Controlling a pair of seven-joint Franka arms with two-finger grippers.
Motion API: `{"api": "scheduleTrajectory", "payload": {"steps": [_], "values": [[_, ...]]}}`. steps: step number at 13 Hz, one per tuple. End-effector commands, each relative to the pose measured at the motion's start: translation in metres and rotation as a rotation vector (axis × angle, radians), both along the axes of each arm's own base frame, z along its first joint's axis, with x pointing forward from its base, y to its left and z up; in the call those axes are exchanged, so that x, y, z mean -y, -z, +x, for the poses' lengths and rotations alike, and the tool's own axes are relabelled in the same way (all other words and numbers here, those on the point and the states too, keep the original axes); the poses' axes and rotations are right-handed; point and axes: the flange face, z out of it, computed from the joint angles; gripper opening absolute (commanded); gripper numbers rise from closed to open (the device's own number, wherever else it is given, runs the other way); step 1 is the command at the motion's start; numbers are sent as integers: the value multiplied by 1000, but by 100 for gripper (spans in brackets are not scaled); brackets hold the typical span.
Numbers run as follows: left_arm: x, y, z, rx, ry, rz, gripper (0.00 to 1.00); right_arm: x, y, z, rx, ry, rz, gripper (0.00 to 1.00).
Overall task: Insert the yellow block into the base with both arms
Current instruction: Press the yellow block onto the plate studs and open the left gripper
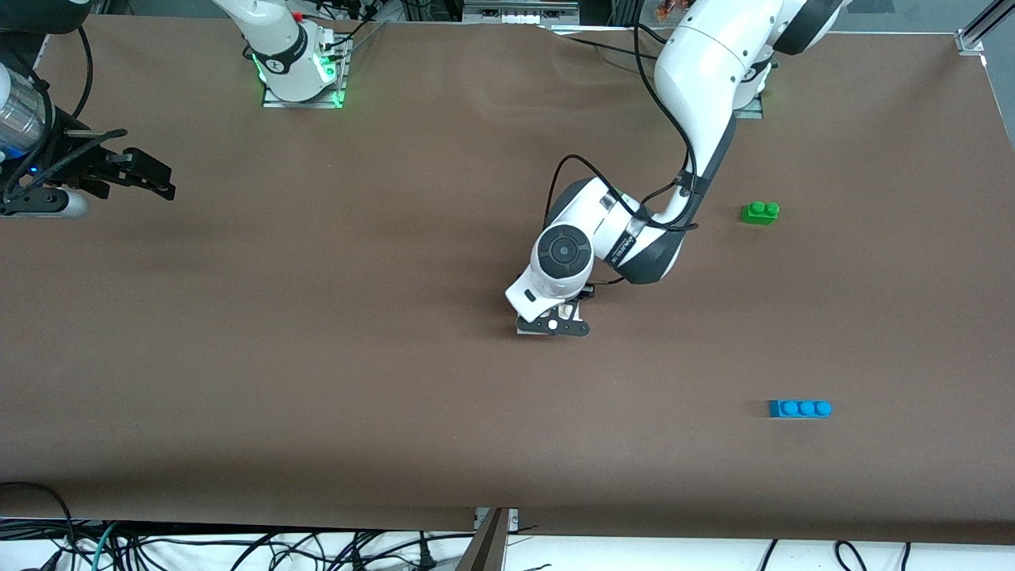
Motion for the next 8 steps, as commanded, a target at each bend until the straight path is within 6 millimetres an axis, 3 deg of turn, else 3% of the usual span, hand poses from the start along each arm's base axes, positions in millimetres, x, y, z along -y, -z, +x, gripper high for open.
{"api": "scheduleTrajectory", "payload": {"steps": [1, 8], "values": [[7, 6, 4, -1, -29, -36, 38, 1, -3, 0, 3, 10, -9, 99], [4, 13, 3, -1, -25, -26, 38, 2, -3, 0, 5, 12, -9, 99]]}}
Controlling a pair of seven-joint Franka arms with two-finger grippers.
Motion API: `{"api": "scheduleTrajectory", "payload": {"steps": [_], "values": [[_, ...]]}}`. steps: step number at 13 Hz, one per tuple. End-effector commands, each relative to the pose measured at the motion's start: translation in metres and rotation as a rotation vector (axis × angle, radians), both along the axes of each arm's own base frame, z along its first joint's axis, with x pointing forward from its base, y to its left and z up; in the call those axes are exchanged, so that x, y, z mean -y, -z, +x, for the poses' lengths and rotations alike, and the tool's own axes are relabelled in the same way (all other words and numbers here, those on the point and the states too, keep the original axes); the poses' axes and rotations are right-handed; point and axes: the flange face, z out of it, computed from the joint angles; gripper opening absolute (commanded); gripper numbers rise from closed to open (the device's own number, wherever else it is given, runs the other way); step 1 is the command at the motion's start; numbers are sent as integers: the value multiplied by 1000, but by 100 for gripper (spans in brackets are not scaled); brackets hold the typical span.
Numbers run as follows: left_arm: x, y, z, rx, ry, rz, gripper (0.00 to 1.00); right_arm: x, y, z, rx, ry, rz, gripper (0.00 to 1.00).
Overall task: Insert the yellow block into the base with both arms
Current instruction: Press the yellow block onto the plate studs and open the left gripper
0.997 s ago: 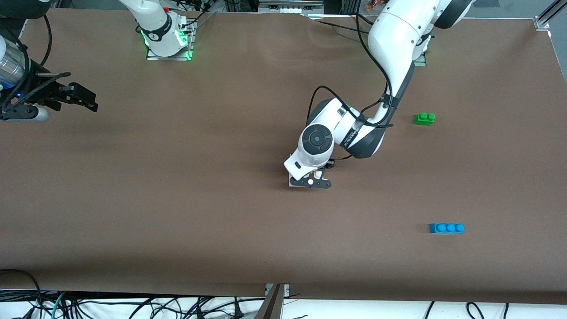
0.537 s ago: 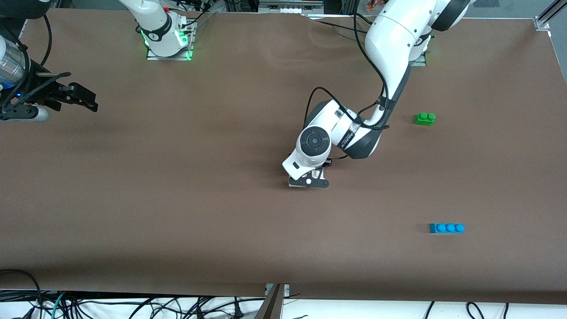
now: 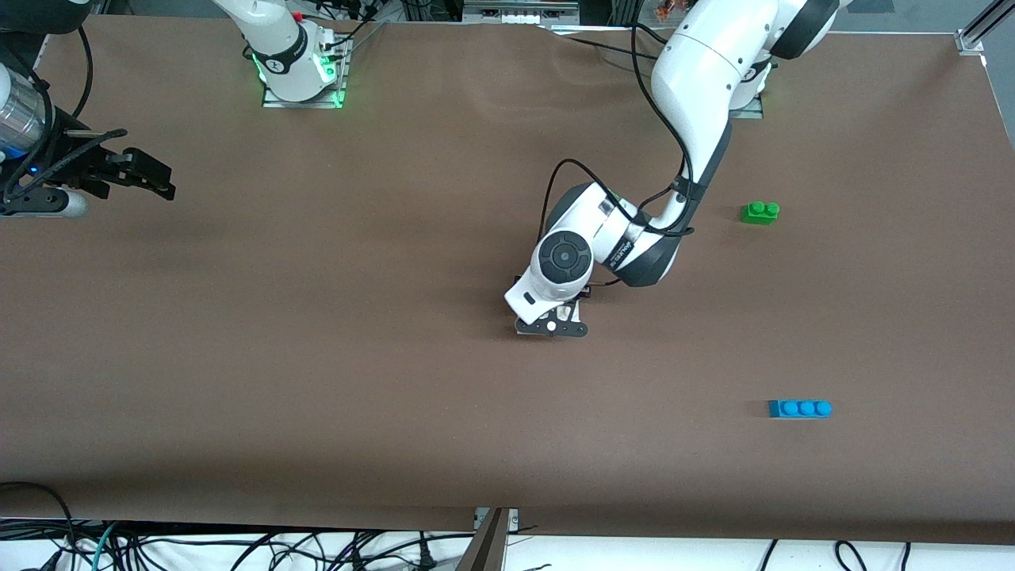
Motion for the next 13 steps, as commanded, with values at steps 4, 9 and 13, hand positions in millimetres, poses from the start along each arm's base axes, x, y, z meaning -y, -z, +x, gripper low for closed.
{"api": "scheduleTrajectory", "payload": {"steps": [4, 9, 13], "values": [[1, 12, 3, 2, -1, 5, 39, 2, -3, 0, 5, 12, -9, 99], [0, 11, 3, 2, 4, 4, 100, 2, -3, 0, 3, 12, -9, 99], [-2, 0, 6, 10, -5, 0, 100, 2, -1, 0, -1, 12, -9, 99]]}}
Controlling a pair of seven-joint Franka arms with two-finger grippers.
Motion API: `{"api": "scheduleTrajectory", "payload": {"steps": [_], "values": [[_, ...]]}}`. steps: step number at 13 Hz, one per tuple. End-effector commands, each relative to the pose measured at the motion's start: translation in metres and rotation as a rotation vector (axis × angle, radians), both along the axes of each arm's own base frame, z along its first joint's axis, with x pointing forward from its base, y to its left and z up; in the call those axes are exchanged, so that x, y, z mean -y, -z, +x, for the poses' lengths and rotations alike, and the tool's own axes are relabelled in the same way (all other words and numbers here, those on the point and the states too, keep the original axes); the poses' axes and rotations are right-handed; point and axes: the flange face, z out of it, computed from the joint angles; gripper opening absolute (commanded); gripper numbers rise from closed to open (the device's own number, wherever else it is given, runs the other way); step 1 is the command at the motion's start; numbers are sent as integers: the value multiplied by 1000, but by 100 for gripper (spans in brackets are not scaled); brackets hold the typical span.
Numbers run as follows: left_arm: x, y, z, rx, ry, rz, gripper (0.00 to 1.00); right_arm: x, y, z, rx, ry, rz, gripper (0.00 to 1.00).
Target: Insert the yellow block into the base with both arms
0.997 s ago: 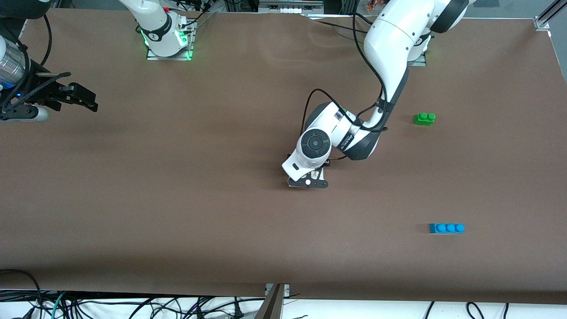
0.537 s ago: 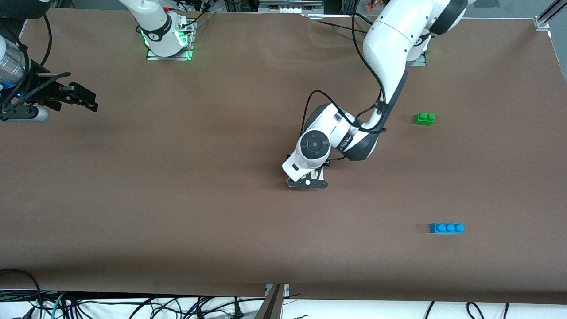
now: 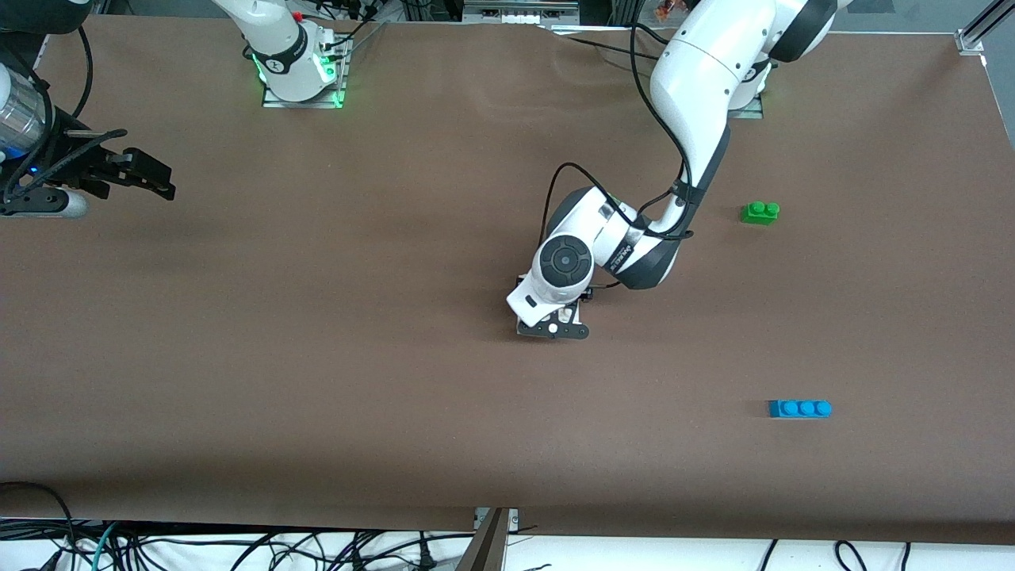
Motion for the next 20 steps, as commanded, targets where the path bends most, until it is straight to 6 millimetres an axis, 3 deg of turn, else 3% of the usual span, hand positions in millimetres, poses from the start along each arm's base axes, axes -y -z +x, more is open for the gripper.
{"api": "scheduleTrajectory", "payload": {"steps": [1, 4, 6, 9, 11, 13, 15, 16, 19, 20], "values": [[-1, -15, 6, 12, -4, -9, 100, 2, -2, 0, 1, 12, -9, 99], [-14, -86, 10, 15, -10, -6, 100, 2, -2, 0, 1, 12, -9, 99], [-46, -153, 17, 27, -44, -8, 100, 2, -2, 0, 1, 12, -9, 99], [-127, -237, 21, -32, -124, 35, 100, 2, -2, 1, 2, 12, -9, 99], [-185, -274, 22, -69, -108, 37, 100, 2, -2, 1, 2, 12, -9, 99], [-239, -302, 21, -95, -40, 17, 100, 2, -2, 0, 1, 12, -9, 99], [-304, -314, 29, -99, -90, -8, 100, 1, -2, 0, 1, 12, -8, 99], [-326, -318, 32, -92, -84, -22, 100, 2, -2, 0, 1, 12, -9, 99], [-368, -321, 34, -55, -15, -23, 100, 2, -2, 0, 1, 12, -9, 99], [-371, -324, 32, -13, -16, -24, 100, 2, -2, 0, 1, 12, -9, 99]]}}
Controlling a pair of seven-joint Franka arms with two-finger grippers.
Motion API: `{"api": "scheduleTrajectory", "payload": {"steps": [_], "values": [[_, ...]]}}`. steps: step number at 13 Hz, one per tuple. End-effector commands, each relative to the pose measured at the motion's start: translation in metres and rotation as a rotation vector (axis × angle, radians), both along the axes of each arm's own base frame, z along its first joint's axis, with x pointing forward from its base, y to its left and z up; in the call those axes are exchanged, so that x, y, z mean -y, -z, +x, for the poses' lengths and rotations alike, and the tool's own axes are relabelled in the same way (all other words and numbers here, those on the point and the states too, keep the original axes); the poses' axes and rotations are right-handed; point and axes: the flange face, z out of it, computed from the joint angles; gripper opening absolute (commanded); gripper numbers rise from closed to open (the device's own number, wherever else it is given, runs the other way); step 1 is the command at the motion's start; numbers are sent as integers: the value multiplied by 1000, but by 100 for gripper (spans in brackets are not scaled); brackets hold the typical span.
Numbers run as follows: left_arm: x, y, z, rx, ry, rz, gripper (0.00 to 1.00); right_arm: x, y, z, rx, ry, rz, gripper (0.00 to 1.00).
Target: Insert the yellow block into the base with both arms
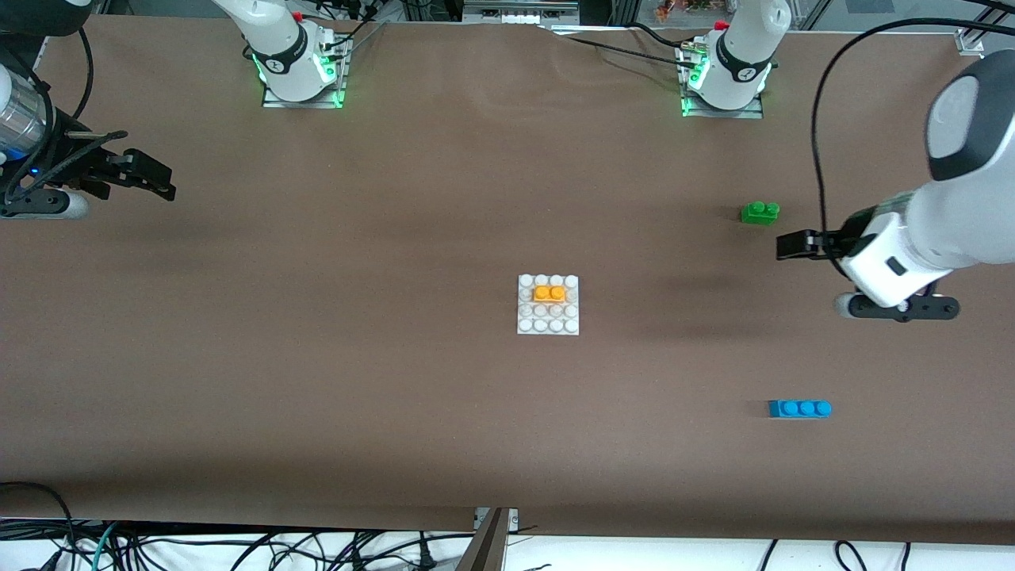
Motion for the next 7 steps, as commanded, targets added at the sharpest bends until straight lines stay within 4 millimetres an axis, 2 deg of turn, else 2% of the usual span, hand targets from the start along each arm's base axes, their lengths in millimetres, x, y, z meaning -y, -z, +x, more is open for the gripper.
{"api": "scheduleTrajectory", "payload": {"steps": [1, 3, 5, 6, 7], "values": [[-6, -12, -17, 100, 32, 27, 100, 1, -4, 0, 4, 11, -9, 99], [-14, -12, -37, 199, 19, 48, 100, 1, -4, 0, 4, 11, -9, 99], [-23, -10, -76, 217, 8, 57, 100, 1, -4, 0, 4, 11, -9, 99], [-23, -9, -85, 215, 7, 61, 100, 1, -4, 0, 4, 11, -9, 99], [-18, -10, -85, 221, 21, 63, 100, 1, -4, 0, 4, 11, -9, 99]]}}
